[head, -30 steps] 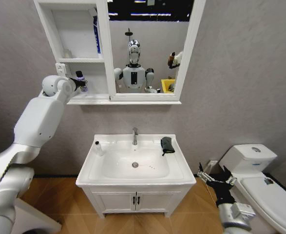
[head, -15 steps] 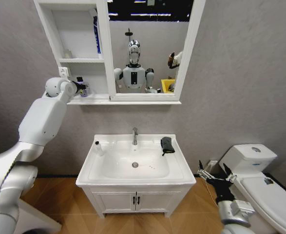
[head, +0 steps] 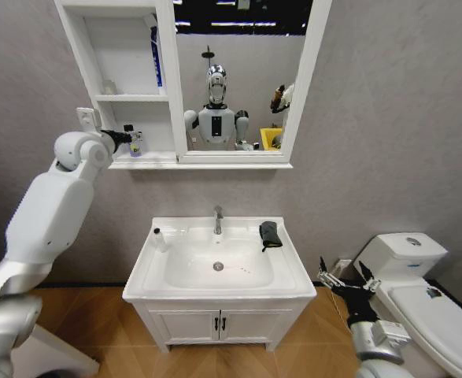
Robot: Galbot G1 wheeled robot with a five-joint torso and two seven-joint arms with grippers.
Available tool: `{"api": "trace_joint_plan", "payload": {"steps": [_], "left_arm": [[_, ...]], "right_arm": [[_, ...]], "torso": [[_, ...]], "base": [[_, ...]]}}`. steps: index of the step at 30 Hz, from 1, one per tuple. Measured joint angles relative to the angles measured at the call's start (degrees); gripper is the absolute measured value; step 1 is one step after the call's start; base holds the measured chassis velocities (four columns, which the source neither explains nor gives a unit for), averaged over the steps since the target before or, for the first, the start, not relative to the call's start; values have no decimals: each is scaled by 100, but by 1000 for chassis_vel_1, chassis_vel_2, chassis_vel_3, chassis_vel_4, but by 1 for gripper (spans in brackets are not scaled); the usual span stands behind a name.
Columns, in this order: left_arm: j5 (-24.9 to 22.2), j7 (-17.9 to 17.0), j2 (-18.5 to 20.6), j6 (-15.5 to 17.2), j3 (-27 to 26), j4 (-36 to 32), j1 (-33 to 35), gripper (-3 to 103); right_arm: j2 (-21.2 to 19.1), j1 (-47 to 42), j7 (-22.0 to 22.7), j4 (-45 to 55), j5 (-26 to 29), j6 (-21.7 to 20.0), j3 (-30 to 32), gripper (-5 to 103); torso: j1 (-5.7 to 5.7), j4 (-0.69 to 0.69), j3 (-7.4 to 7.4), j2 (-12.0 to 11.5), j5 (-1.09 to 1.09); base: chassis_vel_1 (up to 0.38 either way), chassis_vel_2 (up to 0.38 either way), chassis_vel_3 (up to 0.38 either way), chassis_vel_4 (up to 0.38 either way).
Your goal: Move facial cleanser and shampoo from washbasin to cabinet, then wipe washbasin with towel.
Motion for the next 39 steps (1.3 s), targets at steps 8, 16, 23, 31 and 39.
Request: {"api": "trace_joint_plan", "payload": {"steps": [8,16,23,31,39], "left_arm": [[369,-634,235,-573,-539,-1938,2314,100],[2664,6,-1072,-2070,-1053,-1666,4920,100],[3914,597,-2004,-3027,-1169,-401,5533,100],[4231,701,-2744,-3537,-963,811,4962,100],[4401,544,-3181,-4147,-964,2187,4113,100]], "right_arm": [[53,-53,16,40,-1,9,-10,100],[54,-180,13,72,3,98,39,100],[4,-136,11,93,7,82,20,100],[-120,-45,30,104,52,-37,27,100],[-93,-126,60,90,70,-33,84,100]], "torso": [[-2,-1,-1,1,5],[-1,-2,-1,1,5],[0,-1,0,1,6],[0,-3,0,0,5],[1,-2,0,-1,4]], "base": [[0,0,0,0],[0,0,0,0],[0,0,0,0],[0,0,0,0],[0,0,0,0]]}}
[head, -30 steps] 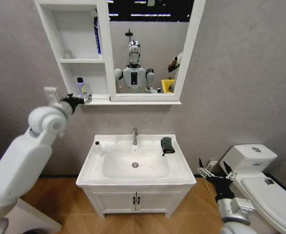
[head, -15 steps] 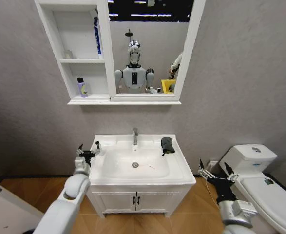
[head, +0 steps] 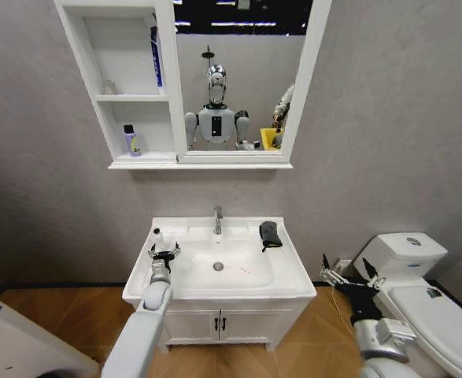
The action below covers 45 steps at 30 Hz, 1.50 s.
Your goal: Move facial cleanser and shampoo from washbasin to cabinet, then wipe washbasin with towel.
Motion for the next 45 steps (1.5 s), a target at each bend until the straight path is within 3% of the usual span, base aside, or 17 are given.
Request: {"api": "trace_joint_plan", "payload": {"steps": [6,9,15,21,24,28,31,32,35,36,37,39,40,41,42,43,45], "left_arm": [[4,-62,-97,-138,-43,384,-306,100],[-21,-83,-83,32,-45,430,-430,101],[-47,-188,-46,233,-57,428,-452,86],[-62,-246,-12,292,-68,405,-434,58],[-136,-223,8,361,-66,283,-431,53],[-369,4,111,604,-72,-373,-197,37],[-905,206,698,1313,-114,-1971,342,32],[-905,206,698,1313,-114,-1971,342,32],[-1599,238,1441,2157,-281,-3475,509,32],[-1599,238,1441,2157,-281,-3475,509,32],[-1965,172,1671,2594,-348,-3936,407,32],[-2030,160,1706,2672,-360,-3998,379,32],[-2775,-20,1995,3345,-485,-4466,-130,32],[-3177,-142,2086,3593,-495,-4592,-463,32],[-3177,-142,2086,3593,-495,-4592,-463,32],[-3683,-348,2214,3807,-422,-4647,-854,32],[-4031,-478,2351,3930,-269,-4588,-1248,32]], "right_arm": [[46,24,-3,-87,-48,40,11,100],[63,72,1,-120,-66,40,-6,100],[101,63,4,-151,-73,39,-10,100],[117,76,3,-196,-110,38,-56,100],[117,95,2,-204,-130,31,-86,100],[113,113,2,-207,-138,16,-98,100],[118,151,3,-259,-144,9,-104,100],[118,151,3,-259,-144,9,-104,100],[187,149,-12,-346,-200,50,-171,100],[187,149,-12,-346,-200,50,-171,100],[227,149,-31,-385,-232,84,-202,100],[234,150,-35,-392,-237,90,-207,100],[319,162,-85,-472,-293,150,-268,100],[334,171,-101,-502,-312,164,-304,100],[334,171,-101,-502,-312,164,-304,100],[332,175,-119,-521,-326,175,-321,100],[319,180,-147,-524,-328,178,-322,100]], "torso": [[0,-1,1,0,1],[0,0,0,0,0],[0,0,0,0,0],[0,0,0,0,0],[0,0,0,0,0],[1,-2,1,0,-3],[-1,1,0,0,-1],[-1,1,0,0,-1],[-2,4,-1,1,2],[-2,4,-1,1,2],[-4,4,-1,2,1],[-4,4,-1,2,0],[-4,1,-1,2,0],[-3,0,-1,2,0],[-3,0,-1,2,0],[-2,-1,-1,2,1],[-1,-1,0,2,0]], "base": [[0,0,0,0],[0,0,0,0],[0,0,0,0],[0,0,0,0],[0,0,0,0],[0,0,0,0],[0,0,0,0],[0,0,0,0],[0,0,0,0],[0,0,0,0],[0,0,0,0],[0,0,0,0],[0,0,0,0],[0,0,0,0],[0,0,0,0],[0,0,0,0],[0,0,0,0]]}}
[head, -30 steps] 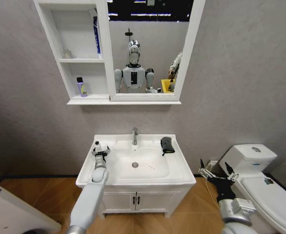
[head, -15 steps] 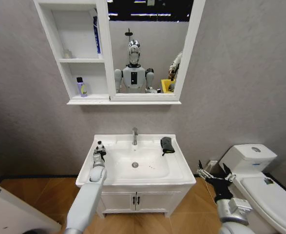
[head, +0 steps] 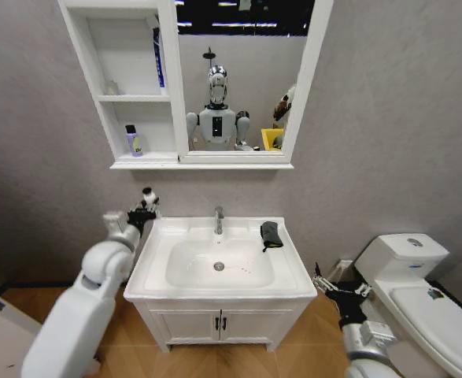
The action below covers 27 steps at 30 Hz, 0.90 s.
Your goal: Move facial cleanser and shampoo from washbasin to cabinet, then wipe washbasin with towel.
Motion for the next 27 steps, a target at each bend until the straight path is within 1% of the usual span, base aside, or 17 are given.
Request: {"api": "trace_joint_plan", "payload": {"steps": [1,2,4,5,6,8,9,11,12,14,15,17,18,20,24,26,27], "left_arm": [[-114,-31,98,29,142,153,-357,32],[-114,-31,98,29,142,153,-357,32],[-190,1,183,30,343,459,-884,32],[-190,1,183,30,343,459,-884,32],[-316,-4,200,18,616,947,-1489,32],[-385,-13,177,-1,960,1664,-2151,32],[-385,-13,177,-1,960,1664,-2151,32],[-392,40,126,-2,1209,2216,-2678,32],[-392,40,126,-2,1209,2216,-2678,32],[-329,265,51,107,1482,2811,-3398,32],[-329,265,51,107,1482,2811,-3398,32],[-296,400,-33,248,1598,3189,-3866,32],[-296,400,-33,248,1598,3189,-3866,32],[-302,473,-114,338,1657,3433,-4091,32],[-274,568,-190,359,1757,3665,-4225,32],[-74,771,-316,361,1844,4040,-4358,32],[-74,771,-316,361,1844,4040,-4358,32]], "right_arm": [[-19,7,-11,0,3,0,8,100],[-19,7,-11,0,3,0,8,100],[-50,19,-17,14,28,0,46,100],[-50,19,-17,14,28,0,46,100],[-86,14,-18,35,72,-1,95,100],[-114,-25,-20,37,94,-1,140,100],[-114,-25,-20,37,94,-1,140,100],[-116,-52,-20,36,99,1,154,100],[-116,-52,-20,36,99,1,154,100],[-93,-87,-20,37,99,24,165,100],[-93,-87,-20,37,99,24,165,100],[-73,-134,-19,32,95,68,181,100],[-73,-134,-19,32,95,68,181,100],[-55,-160,-19,2,80,107,188,100],[-39,-172,-20,-18,63,134,186,100],[-5,-196,-19,-28,54,161,178,100],[-5,-196,-19,-28,54,161,178,100]], "torso": [[0,0,0,0,0],[0,0,0,0,0],[0,1,0,-1,1],[0,1,0,-1,1],[0,1,1,-1,0],[1,-1,1,-1,0],[1,-1,1,-1,0],[3,0,1,-2,-1],[3,0,1,-2,-1],[3,0,1,-2,0],[3,0,1,-2,0],[2,1,1,-2,2],[2,1,1,-2,2],[2,2,1,-2,1],[1,2,1,-2,1],[1,1,1,-2,1],[1,1,1,-2,1]], "base": [[0,0,0,0],[0,0,0,0],[0,0,0,0],[0,0,0,0],[0,0,0,0],[0,0,0,0],[0,0,0,0],[0,0,0,0],[0,0,0,0],[0,0,0,0],[0,0,0,0],[0,0,0,0],[0,0,0,0],[0,0,0,0],[0,0,0,0],[0,0,0,0],[0,0,0,0]]}}
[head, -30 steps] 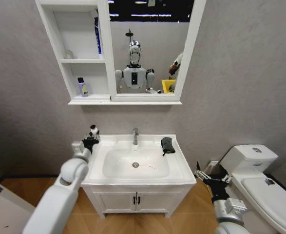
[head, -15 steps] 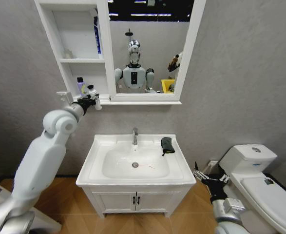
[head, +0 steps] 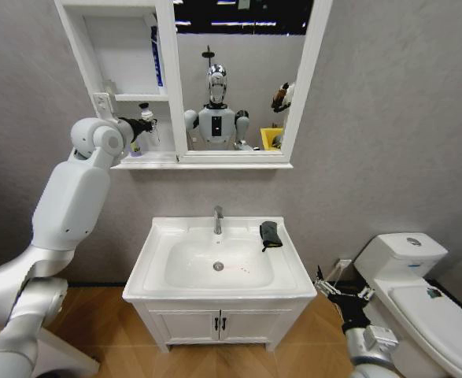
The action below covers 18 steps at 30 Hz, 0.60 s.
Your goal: Move facial cleanser and shampoo from washbasin to cabinet, then wipe washbasin with towel.
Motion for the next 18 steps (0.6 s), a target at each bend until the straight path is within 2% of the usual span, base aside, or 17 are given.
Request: {"api": "trace_joint_plan", "payload": {"steps": [2,6,11,12,13,14,17,18], "left_arm": [[250,219,-122,0,84,482,-171,32],[489,385,-217,0,125,900,-307,32],[574,440,-265,-2,126,1021,-335,32],[580,461,-276,-5,126,1024,-330,30],[580,472,-283,-11,125,1019,-302,34],[580,472,-283,-11,125,1019,-302,34],[604,466,-288,-38,114,1013,-262,50],[604,466,-288,-38,114,1013,-262,50]], "right_arm": [[5,-50,0,-13,-1,43,9,100],[6,-81,0,-27,19,84,60,100],[0,-77,0,-41,25,91,69,100],[2,-62,1,-45,25,90,66,100],[7,-51,2,-46,23,91,57,100],[7,-51,2,-46,23,91,57,100],[14,-62,2,-46,17,91,46,100],[14,-62,2,-46,17,91,46,100]], "torso": [[0,-1,0,0,0],[0,0,0,0,0],[0,0,0,1,-1],[0,0,-1,1,0],[0,0,-1,1,1],[0,0,-1,1,1],[-1,0,-1,1,0],[-1,0,-1,1,0]], "base": [[0,0,0,0],[0,0,0,0],[0,0,0,0],[0,0,0,0],[0,0,0,0],[0,0,0,0],[0,0,0,0],[0,0,0,0]]}}
